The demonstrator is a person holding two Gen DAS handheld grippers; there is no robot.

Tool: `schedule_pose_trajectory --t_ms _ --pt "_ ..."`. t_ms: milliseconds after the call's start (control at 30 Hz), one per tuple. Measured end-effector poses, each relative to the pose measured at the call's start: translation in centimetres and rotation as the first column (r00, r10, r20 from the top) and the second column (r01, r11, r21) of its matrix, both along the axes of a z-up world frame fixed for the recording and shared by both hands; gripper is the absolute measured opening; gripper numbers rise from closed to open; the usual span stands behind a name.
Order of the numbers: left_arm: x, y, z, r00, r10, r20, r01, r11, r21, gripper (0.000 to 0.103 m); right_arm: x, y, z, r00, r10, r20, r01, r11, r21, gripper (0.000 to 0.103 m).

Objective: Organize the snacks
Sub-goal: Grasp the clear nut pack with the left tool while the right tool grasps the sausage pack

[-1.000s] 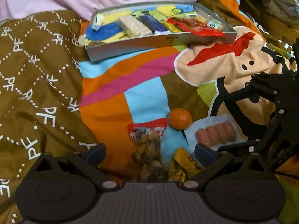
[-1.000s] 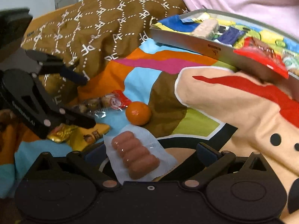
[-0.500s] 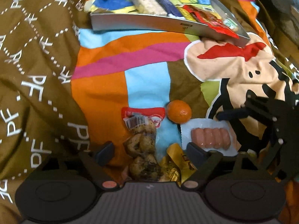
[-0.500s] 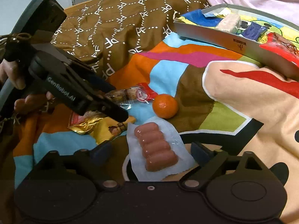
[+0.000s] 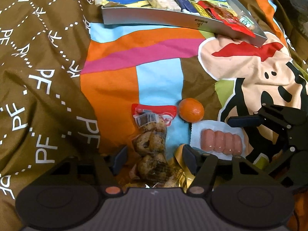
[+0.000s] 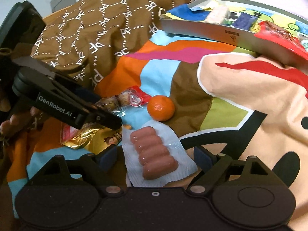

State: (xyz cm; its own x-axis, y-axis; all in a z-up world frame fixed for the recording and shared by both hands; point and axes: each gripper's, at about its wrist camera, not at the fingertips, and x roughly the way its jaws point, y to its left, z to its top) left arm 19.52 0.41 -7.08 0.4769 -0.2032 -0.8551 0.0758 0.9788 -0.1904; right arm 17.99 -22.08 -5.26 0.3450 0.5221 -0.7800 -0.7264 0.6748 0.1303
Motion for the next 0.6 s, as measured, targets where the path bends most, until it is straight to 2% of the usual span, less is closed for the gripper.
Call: schedule_pose_trajectory --t_ms 133,200,400,600 --pt "-0.3 0.2 0.0 1.0 0.013 0.012 -0.013 1.0 0.001 0.06 -0.8 0.2 0.3 0.999 -0.018 0.028 0.019 0.999 -0.027 0.073" --pt "-0.6 0.4 -0.1 0.999 0.033 0.016 -0.033 0.999 0.005 0.051 -1.1 0.1 0.4 0.999 -0.028 0.026 0.029 0.999 -0.029 0.071" --pt "-1.2 -0.2 0.1 0.997 0.077 0.008 -0.077 0.997 0.03 0.048 -2.1 0.0 0.9 0.997 -0.056 0.048 0.058 0.997 -0.046 0.066" --pt "-2.4 -0.7 0.7 0.991 0.135 -0.015 -0.135 0.991 0.018 0.046 -4.0 0.1 1.5 0.996 -0.058 0.066 0.064 0.994 -0.092 0.064"
